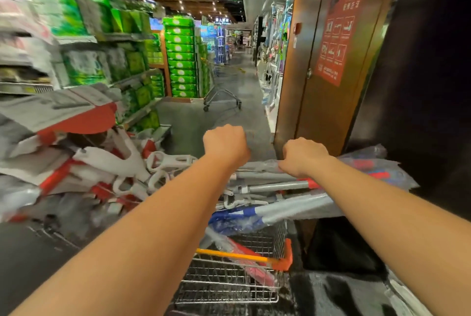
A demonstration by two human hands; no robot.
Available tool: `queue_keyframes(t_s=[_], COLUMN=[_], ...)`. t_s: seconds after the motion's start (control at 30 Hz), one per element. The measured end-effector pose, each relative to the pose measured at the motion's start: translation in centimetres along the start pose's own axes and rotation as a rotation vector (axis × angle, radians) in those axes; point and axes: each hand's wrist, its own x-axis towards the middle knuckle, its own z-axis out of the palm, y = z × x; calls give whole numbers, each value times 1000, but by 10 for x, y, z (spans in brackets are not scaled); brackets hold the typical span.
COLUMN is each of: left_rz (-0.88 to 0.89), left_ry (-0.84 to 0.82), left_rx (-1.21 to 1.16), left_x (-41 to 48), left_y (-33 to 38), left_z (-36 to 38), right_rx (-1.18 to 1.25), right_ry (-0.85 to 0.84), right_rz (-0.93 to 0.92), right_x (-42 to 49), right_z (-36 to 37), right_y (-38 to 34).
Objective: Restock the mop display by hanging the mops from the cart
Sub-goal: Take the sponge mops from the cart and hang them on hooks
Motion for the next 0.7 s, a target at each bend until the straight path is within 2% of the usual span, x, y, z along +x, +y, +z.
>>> queue_keyframes(t_s=[0.23, 0.43, 0.7], left_rz=[-193, -328, -438], left_ry=[-42, -37, -75], left_rx=[-17, -139, -239], left_x=[-22, -18, -9], left_y=[-47, -98, -161], left_z=[28, 62, 104], right_rx=[-2, 5, 107], right_ry=[-8, -15, 24], right_rz=[-128, -194, -244], right_x=[23, 56, 96], right_z=[15, 27, 43], right_y=[-52, -104, -170])
